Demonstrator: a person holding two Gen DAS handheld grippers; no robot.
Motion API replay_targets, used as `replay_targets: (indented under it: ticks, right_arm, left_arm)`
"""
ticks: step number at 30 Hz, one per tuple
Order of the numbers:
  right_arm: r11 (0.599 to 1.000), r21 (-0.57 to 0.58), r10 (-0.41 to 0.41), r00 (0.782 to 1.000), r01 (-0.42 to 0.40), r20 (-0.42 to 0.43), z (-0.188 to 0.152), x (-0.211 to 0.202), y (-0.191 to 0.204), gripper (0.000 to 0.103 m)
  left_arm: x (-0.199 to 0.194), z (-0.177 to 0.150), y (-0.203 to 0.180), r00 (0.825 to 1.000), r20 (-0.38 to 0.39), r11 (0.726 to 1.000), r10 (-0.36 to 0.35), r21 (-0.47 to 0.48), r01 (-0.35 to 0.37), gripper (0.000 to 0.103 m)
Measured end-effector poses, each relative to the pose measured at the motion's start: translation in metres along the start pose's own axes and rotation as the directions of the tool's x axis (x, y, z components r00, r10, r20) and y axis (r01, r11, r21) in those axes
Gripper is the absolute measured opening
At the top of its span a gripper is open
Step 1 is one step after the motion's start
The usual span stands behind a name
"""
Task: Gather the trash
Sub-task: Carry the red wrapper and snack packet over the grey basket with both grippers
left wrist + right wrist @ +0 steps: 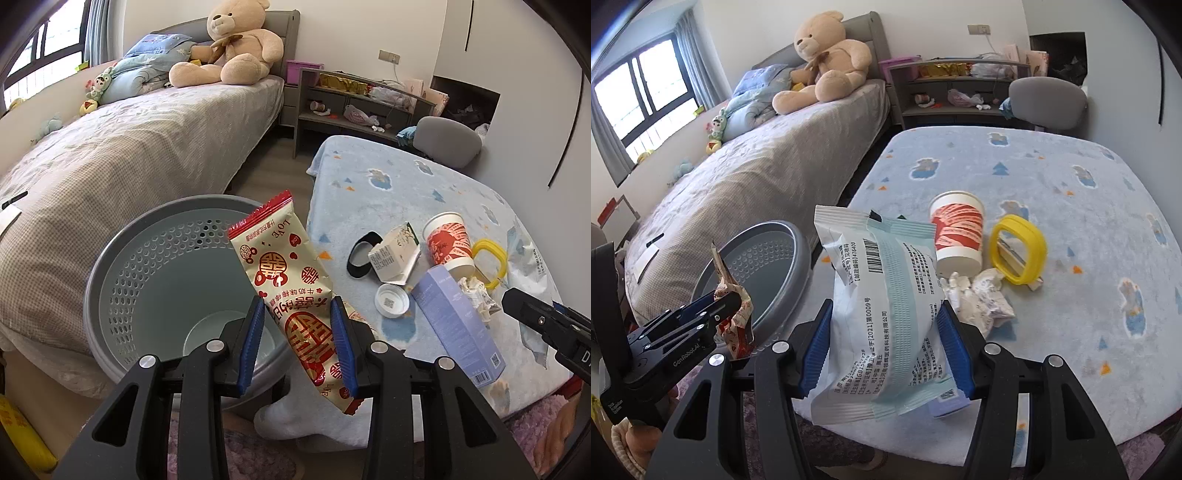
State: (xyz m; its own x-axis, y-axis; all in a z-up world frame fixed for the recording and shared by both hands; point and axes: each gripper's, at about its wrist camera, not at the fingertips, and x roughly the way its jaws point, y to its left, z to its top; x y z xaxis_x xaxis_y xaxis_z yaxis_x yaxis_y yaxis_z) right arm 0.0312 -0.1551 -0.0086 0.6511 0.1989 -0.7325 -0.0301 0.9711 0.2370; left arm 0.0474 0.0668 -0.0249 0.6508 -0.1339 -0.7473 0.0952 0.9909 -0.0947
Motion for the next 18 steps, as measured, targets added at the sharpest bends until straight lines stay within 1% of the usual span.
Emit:
replay_targets:
  ticks: [4, 12, 18]
  right_arm:
    - [0.999, -0.039, 0.02, 1.0, -0.021, -0.019, 0.005, 0.015, 0.025, 0.055]
    - [0.991, -0.115, 0.066, 0.996, -0.072, -0.054, 0.012, 0.045, 0.071, 0.055]
    - [0.982, -0.152, 0.105, 0.992, -0.116, -0.076, 0.018, 0.066, 0.096, 0.055]
  left_arm:
    - [0.002, 0.001, 0.021, 1.0, 0.006, 1.0, 0.019, -0.017, -0.019, 0.036]
    - [0.011, 0.003, 0.061, 0.999, -0.005, 0.997, 0.048, -0.053, -0.049, 0.036]
    - [0.017, 0.006, 0.086, 0.997, -0.009, 0.994, 0.082, -0.078, -0.082, 0.036]
